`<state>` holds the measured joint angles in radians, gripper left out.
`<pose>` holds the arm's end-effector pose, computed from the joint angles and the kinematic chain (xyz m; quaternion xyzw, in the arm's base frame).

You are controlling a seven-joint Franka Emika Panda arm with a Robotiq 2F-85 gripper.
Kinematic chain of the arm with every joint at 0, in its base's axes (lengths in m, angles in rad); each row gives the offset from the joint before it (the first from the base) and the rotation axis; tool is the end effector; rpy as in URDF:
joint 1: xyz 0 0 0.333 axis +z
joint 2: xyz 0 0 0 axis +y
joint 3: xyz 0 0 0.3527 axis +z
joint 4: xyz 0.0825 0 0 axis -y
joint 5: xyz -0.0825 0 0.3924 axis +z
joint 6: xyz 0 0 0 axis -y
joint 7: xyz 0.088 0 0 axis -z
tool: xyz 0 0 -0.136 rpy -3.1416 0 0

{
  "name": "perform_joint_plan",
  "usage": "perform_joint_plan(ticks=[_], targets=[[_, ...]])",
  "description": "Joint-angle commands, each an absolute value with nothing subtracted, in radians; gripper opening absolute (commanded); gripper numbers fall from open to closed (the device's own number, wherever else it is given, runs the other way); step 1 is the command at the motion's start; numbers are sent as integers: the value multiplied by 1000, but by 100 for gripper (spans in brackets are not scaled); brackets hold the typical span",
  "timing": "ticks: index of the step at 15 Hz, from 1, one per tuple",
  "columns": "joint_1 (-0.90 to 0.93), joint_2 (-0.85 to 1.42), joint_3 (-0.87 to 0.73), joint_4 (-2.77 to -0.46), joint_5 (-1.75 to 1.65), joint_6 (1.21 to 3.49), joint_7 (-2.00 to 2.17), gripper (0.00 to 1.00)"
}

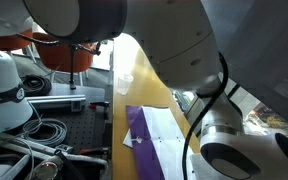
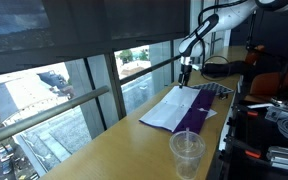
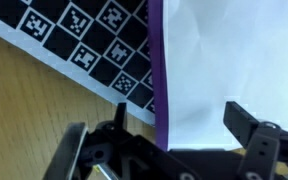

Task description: Close the purple book

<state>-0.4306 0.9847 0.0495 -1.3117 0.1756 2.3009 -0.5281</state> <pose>0.7209 -0.2901 0.1265 -0.9963 -0.0038 -0.0398 0.0763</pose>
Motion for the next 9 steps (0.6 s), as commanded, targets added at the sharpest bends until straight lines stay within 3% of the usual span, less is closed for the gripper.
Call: perform_joint_plan(ticks=[1,9], targets=[[-448,1030,75,-1242,183,2262,-547,68],[-429,1005,83,-1240,173,2264,-543,5]])
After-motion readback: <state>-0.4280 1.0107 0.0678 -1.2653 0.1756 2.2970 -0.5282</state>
